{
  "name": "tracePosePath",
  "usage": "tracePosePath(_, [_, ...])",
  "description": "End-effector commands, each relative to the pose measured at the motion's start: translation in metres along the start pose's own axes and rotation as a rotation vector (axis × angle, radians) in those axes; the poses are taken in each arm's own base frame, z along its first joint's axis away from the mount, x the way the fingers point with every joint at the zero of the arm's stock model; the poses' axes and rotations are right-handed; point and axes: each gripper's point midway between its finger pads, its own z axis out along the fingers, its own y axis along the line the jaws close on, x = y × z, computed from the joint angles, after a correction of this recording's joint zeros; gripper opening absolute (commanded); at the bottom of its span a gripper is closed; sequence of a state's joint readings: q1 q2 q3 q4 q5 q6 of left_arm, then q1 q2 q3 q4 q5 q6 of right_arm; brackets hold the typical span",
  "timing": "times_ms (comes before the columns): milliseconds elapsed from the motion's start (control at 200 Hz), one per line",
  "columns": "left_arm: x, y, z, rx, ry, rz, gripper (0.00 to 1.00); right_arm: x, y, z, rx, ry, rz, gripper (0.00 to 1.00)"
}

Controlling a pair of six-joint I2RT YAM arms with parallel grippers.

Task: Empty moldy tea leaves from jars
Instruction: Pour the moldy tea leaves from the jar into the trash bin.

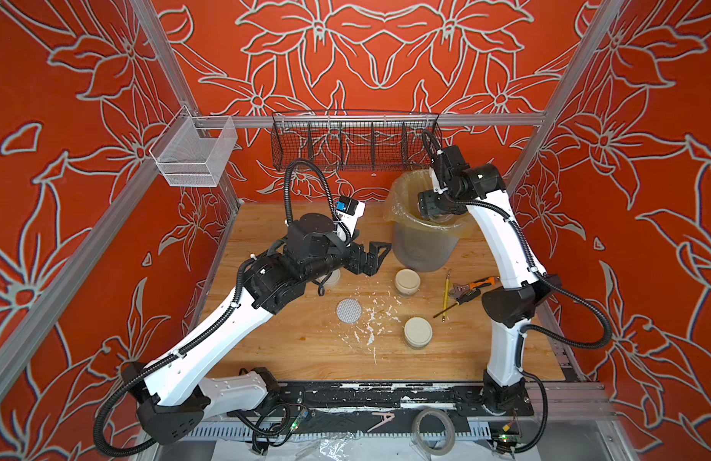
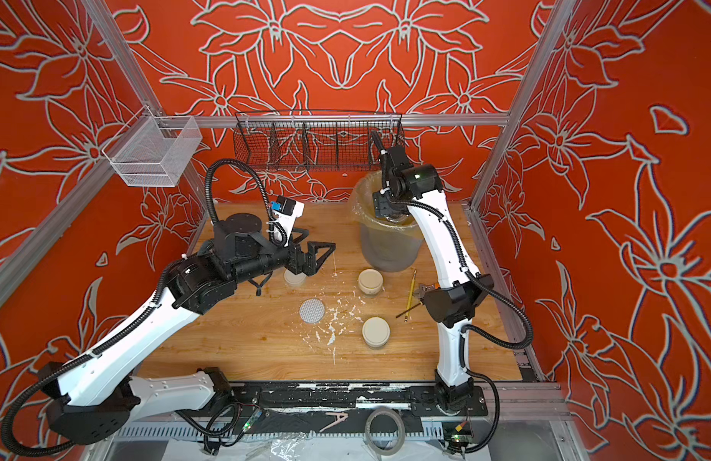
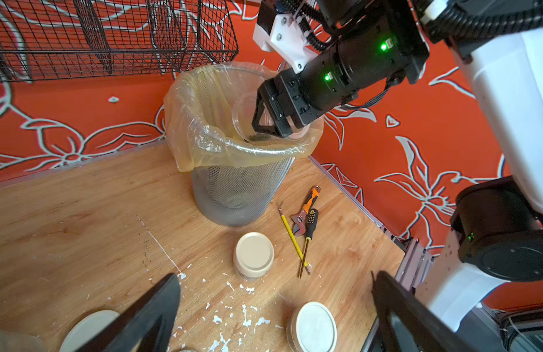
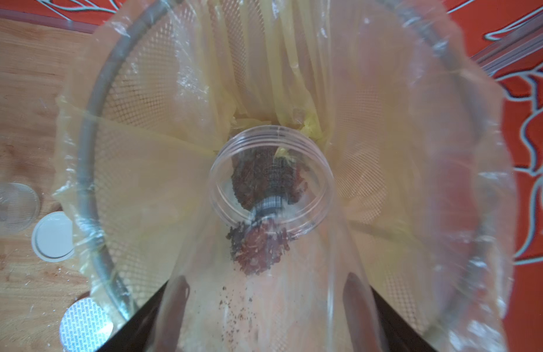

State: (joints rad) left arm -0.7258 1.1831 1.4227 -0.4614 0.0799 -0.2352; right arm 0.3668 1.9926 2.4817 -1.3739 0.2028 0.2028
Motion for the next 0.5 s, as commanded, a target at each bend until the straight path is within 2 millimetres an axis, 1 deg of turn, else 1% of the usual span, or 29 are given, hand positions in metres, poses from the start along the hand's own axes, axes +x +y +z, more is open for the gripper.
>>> tracePosePath(0, [-0.006,-0.003,-0.002,0.015,-0.027,0.008,0.97,-0.005,-0.011,-0.020,0.040,-0.053,-0.009,0.22])
tracePosePath(170, [-0.007,-0.005,-0.001,0.025,-0.027,0.003,0.98,-0.011,-0.003,-0.030,-0.021,-0.095,0.018,0.22])
tracePosePath(265, [-0.007,-0.005,-0.001,0.026,-0.027,0.001,0.98,-0.016,-0.010,-0.041,0.017,-0.138,0.024,0.22])
tracePosePath(365, [-0.007,-0.005,-0.002,0.026,-0.028,0.001,0.98,-0.022,-0.021,-0.051,0.093,-0.184,0.022,0.21])
tracePosePath(410, [-0.006,-0.005,-0.002,0.025,-0.027,0.001,0.98,-0.024,-0.023,-0.055,0.098,-0.209,0.038,0.20])
tracePosePath(496, [-0.007,-0.005,0.000,0.028,-0.027,0.000,0.98,-0.024,-0.016,-0.049,0.050,-0.247,0.064,0.19])
